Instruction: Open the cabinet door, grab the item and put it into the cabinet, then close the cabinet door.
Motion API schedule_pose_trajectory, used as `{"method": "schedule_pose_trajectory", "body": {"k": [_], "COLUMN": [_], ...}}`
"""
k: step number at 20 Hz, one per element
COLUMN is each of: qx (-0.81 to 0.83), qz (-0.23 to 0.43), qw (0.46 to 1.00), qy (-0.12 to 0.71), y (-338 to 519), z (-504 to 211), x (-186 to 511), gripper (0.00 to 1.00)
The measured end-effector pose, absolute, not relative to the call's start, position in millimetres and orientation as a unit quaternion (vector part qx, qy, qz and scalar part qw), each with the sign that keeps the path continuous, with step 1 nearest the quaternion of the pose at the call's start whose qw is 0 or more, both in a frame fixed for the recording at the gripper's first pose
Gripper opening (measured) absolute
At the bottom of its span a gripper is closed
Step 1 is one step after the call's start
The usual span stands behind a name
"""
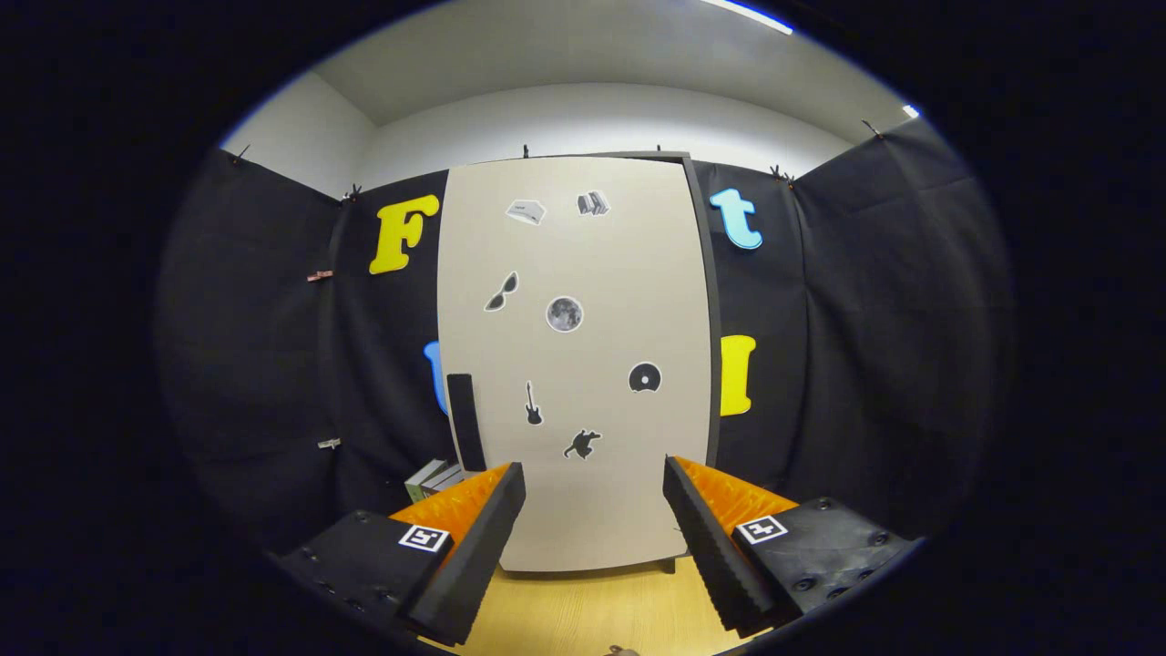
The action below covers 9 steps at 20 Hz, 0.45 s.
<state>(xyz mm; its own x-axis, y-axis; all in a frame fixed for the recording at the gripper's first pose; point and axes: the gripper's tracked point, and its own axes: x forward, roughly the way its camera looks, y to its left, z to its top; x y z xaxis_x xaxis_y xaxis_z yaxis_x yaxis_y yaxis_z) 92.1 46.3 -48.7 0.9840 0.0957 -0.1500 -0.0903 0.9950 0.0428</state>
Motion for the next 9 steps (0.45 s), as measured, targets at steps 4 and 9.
{"method": "schedule_pose_trajectory", "body": {"k": [4,9], "qx": [0.017,0.016], "qz": [0.043,0.034], "qw": [0.996,0.997], "qy": [0.077,0.073], "y": [44.5,39.9], "z": [-48.7,-46.2], "x": [91.1,91.9], "gripper": [0.98,0.98]}}
